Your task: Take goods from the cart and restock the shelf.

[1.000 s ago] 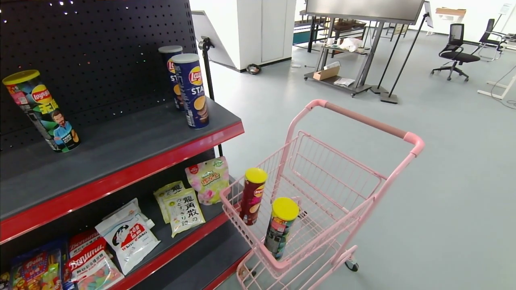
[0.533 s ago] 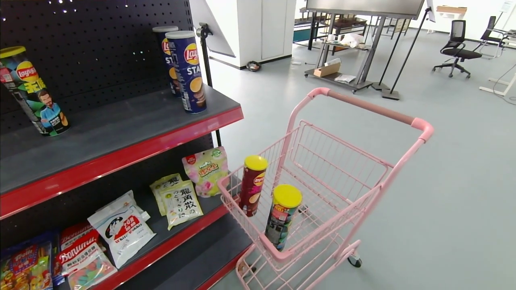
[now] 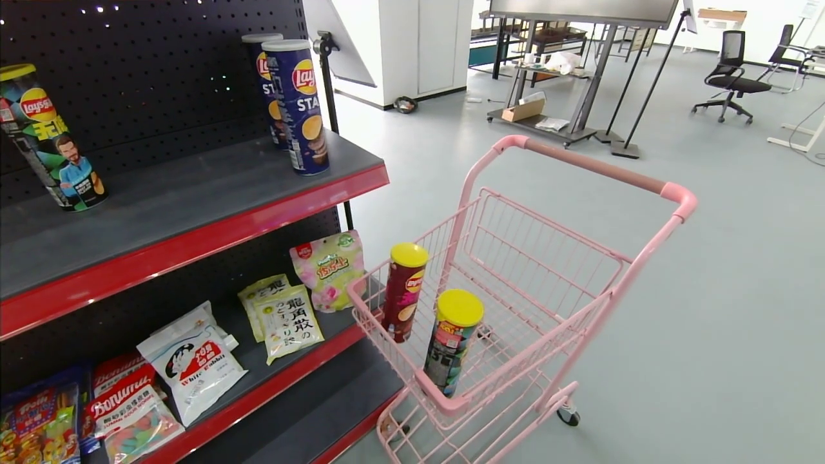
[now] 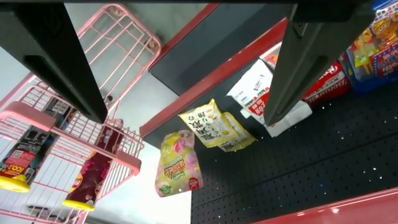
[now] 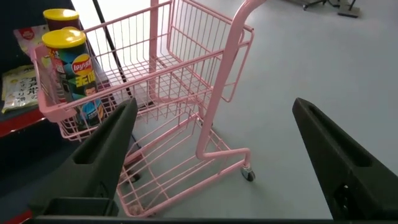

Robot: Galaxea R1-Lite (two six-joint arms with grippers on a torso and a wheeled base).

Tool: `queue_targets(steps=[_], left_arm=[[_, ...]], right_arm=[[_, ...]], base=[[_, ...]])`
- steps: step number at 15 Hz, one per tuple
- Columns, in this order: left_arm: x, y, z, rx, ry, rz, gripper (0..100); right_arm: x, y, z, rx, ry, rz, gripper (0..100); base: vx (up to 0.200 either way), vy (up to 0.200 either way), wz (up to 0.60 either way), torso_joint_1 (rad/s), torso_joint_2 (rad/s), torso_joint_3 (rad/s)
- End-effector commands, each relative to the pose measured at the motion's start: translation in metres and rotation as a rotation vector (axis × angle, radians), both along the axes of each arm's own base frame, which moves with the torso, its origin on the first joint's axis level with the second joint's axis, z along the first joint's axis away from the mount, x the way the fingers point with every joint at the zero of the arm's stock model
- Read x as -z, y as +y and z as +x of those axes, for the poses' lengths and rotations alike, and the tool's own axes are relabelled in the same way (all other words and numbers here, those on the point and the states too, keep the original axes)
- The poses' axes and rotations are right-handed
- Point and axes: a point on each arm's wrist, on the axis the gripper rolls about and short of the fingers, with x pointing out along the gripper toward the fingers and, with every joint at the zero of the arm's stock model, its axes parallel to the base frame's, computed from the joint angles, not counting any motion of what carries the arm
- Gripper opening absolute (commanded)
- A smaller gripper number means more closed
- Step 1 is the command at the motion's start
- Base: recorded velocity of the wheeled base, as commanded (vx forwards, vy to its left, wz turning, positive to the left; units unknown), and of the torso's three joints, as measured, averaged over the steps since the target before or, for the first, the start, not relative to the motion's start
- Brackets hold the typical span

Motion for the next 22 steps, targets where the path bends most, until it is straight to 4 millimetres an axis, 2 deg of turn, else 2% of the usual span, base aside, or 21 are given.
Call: queue_targets(steps=[1,2,3,4,5,6,7,9,11,13,14,15,16,19,22], left_arm=[[0.000,0.000,0.000,0.000,0.001,0.000,100],[0.000,0.000,0.000,0.000,0.001,0.000,100],[0.000,0.000,0.000,0.000,0.001,-0.001,100],[0.000,0.000,0.000,0.000,0.001,-0.001,100],[0.000,0.000,0.000,0.000,0.001,-0.001,100],[0.000,0.000,0.000,0.000,0.001,0.000,100],[0.000,0.000,0.000,0.000,0.001,-0.001,100],[0.000,0.000,0.000,0.000,0.001,0.000,100],[0.000,0.000,0.000,0.000,0.001,0.000,100],[0.000,0.000,0.000,0.000,0.001,0.000,100],[0.000,0.000,0.000,0.000,0.001,0.000,100],[0.000,0.000,0.000,0.000,0.001,0.000,100],[0.000,0.000,0.000,0.000,0.001,0.002,100],[0.000,0.000,0.000,0.000,0.001,0.002,100],[0.000,0.000,0.000,0.000,0.001,0.005,100]], right_arm=[[0.000,0.000,0.000,-0.010,-0.002,-0.009,100],[-0.018,0.001,-0.003,-0.048,-0.043,-0.011,100],[-0.077,0.001,0.004,-0.074,-0.034,0.044,100],[-0.118,0.001,0.022,-0.078,-0.002,0.126,100],[-0.140,0.002,0.040,-0.084,0.032,0.150,100],[-0.150,0.003,0.065,-0.089,0.107,0.101,100],[-0.142,0.005,0.084,-0.128,0.199,0.051,100],[-0.128,0.011,0.122,-0.243,0.370,0.065,100],[-0.109,0.025,0.160,-0.391,0.444,0.065,100],[-0.088,0.036,0.199,-0.435,0.459,0.060,100],[-0.079,0.041,0.212,-0.447,0.463,0.058,100],[-0.063,0.053,0.229,-0.497,0.486,0.050,100],[-0.045,0.074,0.240,-0.579,0.544,0.032,100],[-0.018,0.115,0.257,-0.707,0.562,-0.007,100],[0.004,0.134,0.277,-0.738,0.527,-0.018,100]], base=[[0.000,0.000,0.00,0.000,0.00,0.000],[0.000,0.000,0.00,0.000,0.00,0.000],[0.000,0.000,0.00,0.000,0.00,0.000],[0.000,0.000,0.00,0.000,0.00,0.000],[0.000,0.000,0.00,0.000,0.00,0.000],[0.000,0.000,0.00,0.000,0.00,0.000],[0.000,0.000,0.00,0.000,0.00,0.000],[0.000,0.000,0.00,0.000,0.00,0.000],[0.000,0.000,0.00,0.000,0.00,0.000],[0.000,0.000,0.00,0.000,0.00,0.000],[0.000,0.000,0.00,0.000,0.00,0.000],[0.000,0.000,0.00,0.000,0.00,0.000],[0.000,0.000,0.00,0.000,0.00,0.000],[0.000,0.000,0.00,0.000,0.00,0.000],[0.000,0.000,0.00,0.000,0.00,0.000]])
